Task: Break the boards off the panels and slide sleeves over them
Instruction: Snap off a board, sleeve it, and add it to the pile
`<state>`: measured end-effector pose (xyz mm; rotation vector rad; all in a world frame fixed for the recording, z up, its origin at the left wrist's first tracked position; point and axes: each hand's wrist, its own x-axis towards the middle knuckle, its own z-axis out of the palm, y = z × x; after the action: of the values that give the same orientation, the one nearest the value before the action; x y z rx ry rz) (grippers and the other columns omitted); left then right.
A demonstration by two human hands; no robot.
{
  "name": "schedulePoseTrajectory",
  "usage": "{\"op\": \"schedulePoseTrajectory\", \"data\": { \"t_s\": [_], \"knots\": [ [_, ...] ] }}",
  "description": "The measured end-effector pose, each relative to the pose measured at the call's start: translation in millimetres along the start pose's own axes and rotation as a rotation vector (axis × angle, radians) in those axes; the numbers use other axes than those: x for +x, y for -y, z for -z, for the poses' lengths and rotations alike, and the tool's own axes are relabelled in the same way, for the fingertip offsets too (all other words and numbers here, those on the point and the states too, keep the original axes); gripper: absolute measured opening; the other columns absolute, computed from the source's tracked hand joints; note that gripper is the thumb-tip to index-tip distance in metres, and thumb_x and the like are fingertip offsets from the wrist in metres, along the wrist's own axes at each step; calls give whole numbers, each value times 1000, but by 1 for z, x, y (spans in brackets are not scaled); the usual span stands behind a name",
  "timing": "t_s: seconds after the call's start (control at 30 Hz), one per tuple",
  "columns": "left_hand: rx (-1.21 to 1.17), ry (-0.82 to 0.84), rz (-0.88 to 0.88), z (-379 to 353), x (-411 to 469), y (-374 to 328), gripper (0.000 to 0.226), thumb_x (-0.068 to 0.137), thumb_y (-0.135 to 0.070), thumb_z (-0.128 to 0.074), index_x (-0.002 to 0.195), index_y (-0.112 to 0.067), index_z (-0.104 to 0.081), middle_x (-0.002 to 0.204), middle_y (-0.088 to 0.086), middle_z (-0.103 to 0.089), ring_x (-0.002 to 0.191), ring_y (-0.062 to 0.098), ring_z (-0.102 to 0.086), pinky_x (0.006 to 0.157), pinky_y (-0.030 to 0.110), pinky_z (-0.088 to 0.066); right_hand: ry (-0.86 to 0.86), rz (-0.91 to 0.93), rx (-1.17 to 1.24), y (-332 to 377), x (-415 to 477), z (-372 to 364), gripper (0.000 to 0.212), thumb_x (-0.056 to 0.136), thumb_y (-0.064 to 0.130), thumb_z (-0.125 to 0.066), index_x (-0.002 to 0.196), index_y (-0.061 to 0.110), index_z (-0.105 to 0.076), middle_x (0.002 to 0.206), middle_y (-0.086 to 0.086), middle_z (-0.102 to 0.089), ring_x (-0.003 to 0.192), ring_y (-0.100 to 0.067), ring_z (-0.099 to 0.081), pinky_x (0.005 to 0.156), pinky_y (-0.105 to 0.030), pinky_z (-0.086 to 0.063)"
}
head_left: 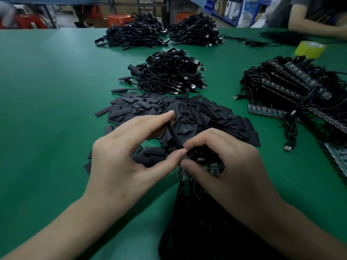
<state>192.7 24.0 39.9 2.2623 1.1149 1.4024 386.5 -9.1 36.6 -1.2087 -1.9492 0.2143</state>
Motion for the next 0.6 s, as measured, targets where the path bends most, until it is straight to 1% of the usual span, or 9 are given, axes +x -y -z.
{"op": "schedulePoseTrajectory", "data": {
  "t_s": [0.17, 0.33, 0.4, 0.5, 0.6],
  "knots": [
    [14, -31, -5, 1, 1, -1, 48, 80, -30, -83, 121, -11, -70, 111, 2, -72, 102, 17, -69, 92, 36, -56, 11, -30, 54, 0, -1, -1, 21, 89, 38, -72, 103, 22, -68, 94, 15, -66, 89, -2, -64, 75, -14, -47],
    [-10, -76, 30, 3, 3, 1, 46, 80, -30, -83, 121, -12, -70, 110, -1, -73, 99, 15, -70, 91, 37, -56, 74, -72, 60, -6, -1, 0, 29, 84, 38, -81, 107, 27, -65, 88, 16, -64, 85, -6, -63, 71, -15, -47],
    [-43, -93, 71, 3, 4, 4, 47, 80, -31, -82, 122, -14, -69, 111, -3, -72, 100, 15, -71, 93, 36, -56, 98, -91, 82, -9, 0, 2, 26, 85, 37, -80, 104, 26, -65, 86, 18, -64, 86, -4, -64, 71, -13, -46],
    [-89, -101, 152, 2, 5, 6, 50, 79, -34, -82, 125, -19, -68, 112, -9, -72, 103, 12, -70, 95, 30, -55, 87, -80, 63, -10, 2, 6, 14, 88, 35, -74, 96, 25, -67, 82, 21, -63, 81, 0, -63, 68, -9, -42],
    [-103, -82, 230, 0, 6, 8, 54, 78, -44, -83, 127, -25, -68, 111, -15, -73, 104, 3, -69, 96, 25, -54, 60, -76, -28, -10, 7, 12, 11, 91, 38, -70, 93, 29, -66, 82, 22, -63, 80, -2, -63, 67, -14, -46]
  ]
}}
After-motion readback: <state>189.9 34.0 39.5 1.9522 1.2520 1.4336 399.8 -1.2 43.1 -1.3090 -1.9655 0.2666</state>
